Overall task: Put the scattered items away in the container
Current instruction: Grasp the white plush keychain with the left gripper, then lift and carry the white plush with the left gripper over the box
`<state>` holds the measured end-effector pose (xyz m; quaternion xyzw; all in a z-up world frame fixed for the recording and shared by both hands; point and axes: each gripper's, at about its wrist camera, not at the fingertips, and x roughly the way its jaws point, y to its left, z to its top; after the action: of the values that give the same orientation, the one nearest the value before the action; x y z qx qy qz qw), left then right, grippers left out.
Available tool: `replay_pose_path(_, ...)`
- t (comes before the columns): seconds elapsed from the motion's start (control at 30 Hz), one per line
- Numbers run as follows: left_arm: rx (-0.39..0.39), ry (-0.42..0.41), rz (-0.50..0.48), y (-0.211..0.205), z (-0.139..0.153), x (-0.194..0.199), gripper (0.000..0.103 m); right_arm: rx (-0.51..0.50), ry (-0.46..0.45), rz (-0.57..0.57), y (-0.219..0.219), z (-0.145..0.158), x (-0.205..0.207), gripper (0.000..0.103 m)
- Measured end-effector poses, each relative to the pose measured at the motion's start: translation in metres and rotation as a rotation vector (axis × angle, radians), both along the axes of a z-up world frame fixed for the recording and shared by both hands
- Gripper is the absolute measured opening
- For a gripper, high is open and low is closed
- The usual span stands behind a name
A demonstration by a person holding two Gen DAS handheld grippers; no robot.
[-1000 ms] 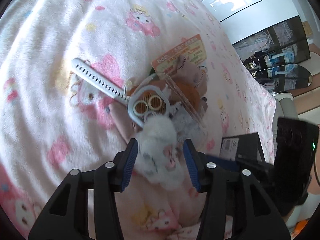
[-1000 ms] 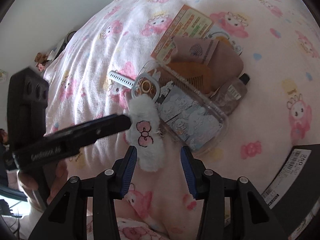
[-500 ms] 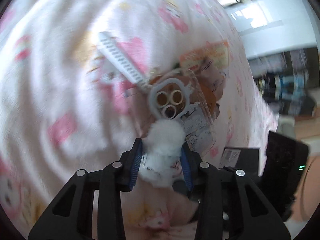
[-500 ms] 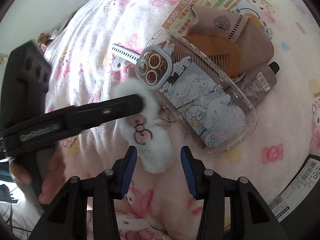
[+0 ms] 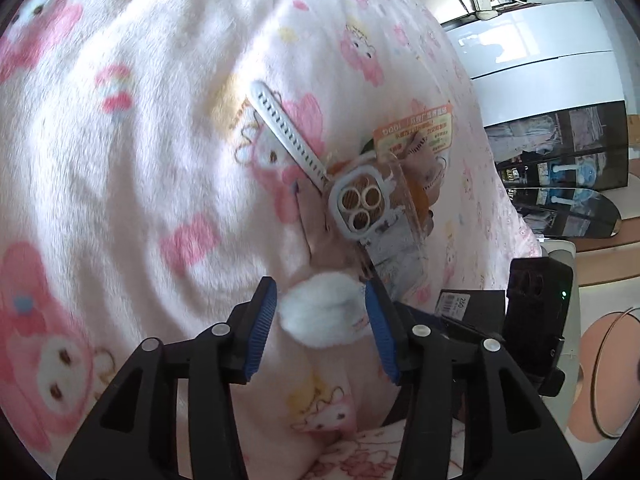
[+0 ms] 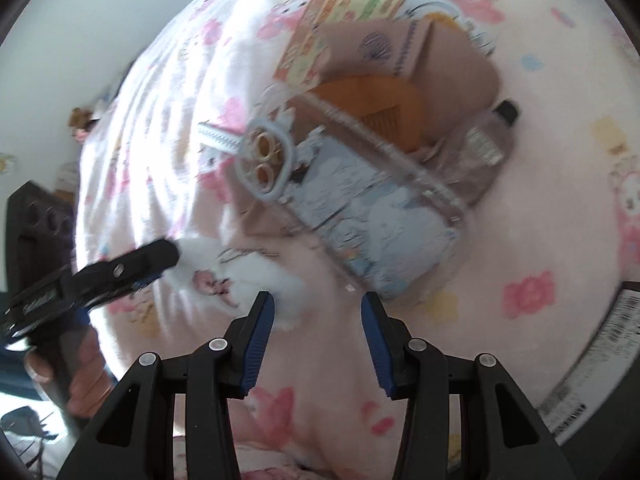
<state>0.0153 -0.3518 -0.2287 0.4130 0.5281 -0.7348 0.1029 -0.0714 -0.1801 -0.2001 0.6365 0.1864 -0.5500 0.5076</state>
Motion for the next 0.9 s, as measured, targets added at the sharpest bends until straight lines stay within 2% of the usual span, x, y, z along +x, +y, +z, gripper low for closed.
replay_pose_path(0.17, -0.027, 0.023, -0.024, -0.002, -0.001, -0.001, 0.049, -0.038, -0.027, 0.028, 0.002, 0.005, 0.0, 0.041)
replay_pose_path(0.33, -0.022, 0.021, -0.008, -0.009, -0.012, -0.012, 0.049, 0.013, 0.003, 0.024, -0.016, -0.007, 0.002, 0.041)
replay_pose_path(0.43, -0.02, 0.017, -0.018, -0.012, -0.02, -0.023, 0.049, -0.018, -0.062, 0.028, -0.024, -0.009, -0.002, 0.042)
replay_pose_path(0.6, 0.012, 0.02, -0.055, -0.005, -0.027, -0.032, 0.048, 0.003, -0.142, 0.061, -0.034, -0.023, -0.002, 0.042)
replay_pose_path(0.67, 0.016, 0.025, -0.075, 0.002, -0.025, -0.034, 0.036, -0.01, -0.151, 0.05, -0.033, -0.022, -0.002, 0.042)
replay_pose_path(0.83, -0.018, 0.061, -0.095, 0.012, -0.002, -0.032, 0.033, -0.083, -0.112, -0.036, -0.024, -0.008, -0.008, 0.042)
replay_pose_path(0.9, -0.035, 0.088, -0.112, 0.017, 0.015, -0.029, 0.033, -0.127, -0.105, -0.068, -0.016, 0.008, -0.008, 0.042)
